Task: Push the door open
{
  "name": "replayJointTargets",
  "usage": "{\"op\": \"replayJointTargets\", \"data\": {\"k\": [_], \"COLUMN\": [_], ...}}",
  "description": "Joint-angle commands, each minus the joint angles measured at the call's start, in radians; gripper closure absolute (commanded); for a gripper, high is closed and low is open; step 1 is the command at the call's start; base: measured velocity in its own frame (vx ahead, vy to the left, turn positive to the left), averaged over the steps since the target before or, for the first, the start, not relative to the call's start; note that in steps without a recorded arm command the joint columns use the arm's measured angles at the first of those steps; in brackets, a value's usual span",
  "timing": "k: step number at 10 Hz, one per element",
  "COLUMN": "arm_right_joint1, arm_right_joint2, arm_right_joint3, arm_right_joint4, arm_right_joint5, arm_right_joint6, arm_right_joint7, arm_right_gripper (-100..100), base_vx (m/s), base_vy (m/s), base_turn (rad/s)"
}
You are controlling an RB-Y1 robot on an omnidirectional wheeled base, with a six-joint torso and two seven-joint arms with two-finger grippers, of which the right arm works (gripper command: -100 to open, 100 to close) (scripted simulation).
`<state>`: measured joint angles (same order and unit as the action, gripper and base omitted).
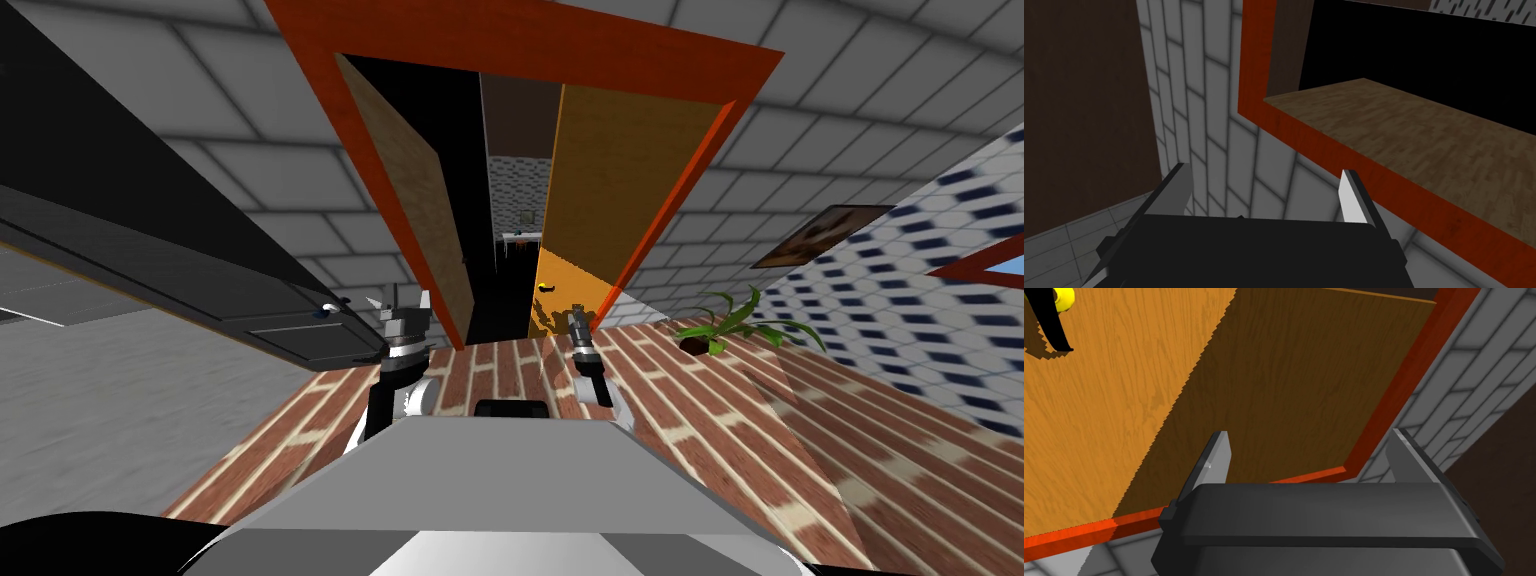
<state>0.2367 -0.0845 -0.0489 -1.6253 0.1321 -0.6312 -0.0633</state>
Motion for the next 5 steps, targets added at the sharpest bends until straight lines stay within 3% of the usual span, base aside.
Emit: {"op": "replayJointTargets", "data": {"k": [1, 4, 5], "arm_right_joint1": [-0.006, -0.046, -0.046], "arm_right_joint2": [0.000, -0.007, -0.007], "arm_right_joint3": [0.000, -0.003, -0.003], "arm_right_joint4": [0.031, 0.124, 0.137], "arm_right_joint5": [0.003, 0.017, 0.017], "arm_right_joint6": [-0.009, -0.031, -0.031], "arm_right_joint7": [-0.005, -0.029, -0.029], "arm_right_gripper": [-100, -100, -100], "base_vx": [0.063, 0.068, 0.068], "base_vy": [-0.015, -0.030, -0.027], "base_turn": [0.000, 0.001, 0.003]}}
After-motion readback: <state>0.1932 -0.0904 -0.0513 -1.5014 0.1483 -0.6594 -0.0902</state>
